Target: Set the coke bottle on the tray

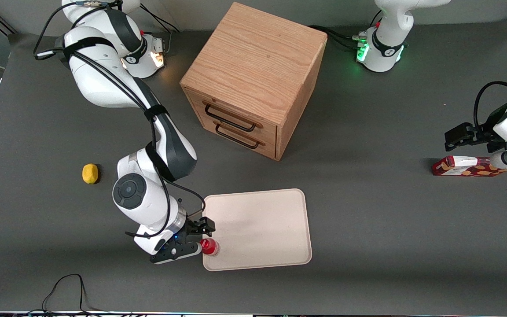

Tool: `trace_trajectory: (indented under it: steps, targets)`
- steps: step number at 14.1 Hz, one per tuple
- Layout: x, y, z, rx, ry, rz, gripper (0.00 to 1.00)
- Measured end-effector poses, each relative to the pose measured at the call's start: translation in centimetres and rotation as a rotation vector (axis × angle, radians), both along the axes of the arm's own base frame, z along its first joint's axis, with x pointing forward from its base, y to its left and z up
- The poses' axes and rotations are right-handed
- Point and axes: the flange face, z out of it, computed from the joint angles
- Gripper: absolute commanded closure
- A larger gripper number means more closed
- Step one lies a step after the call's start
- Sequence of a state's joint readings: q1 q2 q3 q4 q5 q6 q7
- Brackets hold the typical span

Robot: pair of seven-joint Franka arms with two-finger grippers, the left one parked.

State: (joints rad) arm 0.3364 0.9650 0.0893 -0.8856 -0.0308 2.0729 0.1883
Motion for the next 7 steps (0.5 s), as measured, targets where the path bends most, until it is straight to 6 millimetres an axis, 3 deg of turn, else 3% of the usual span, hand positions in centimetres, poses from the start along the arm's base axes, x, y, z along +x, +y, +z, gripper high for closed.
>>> trace_trajectory:
  steps: [7]
  targets:
    - [0.32, -0.89, 0.77, -0.005, 0.001, -0.012, 0.0]
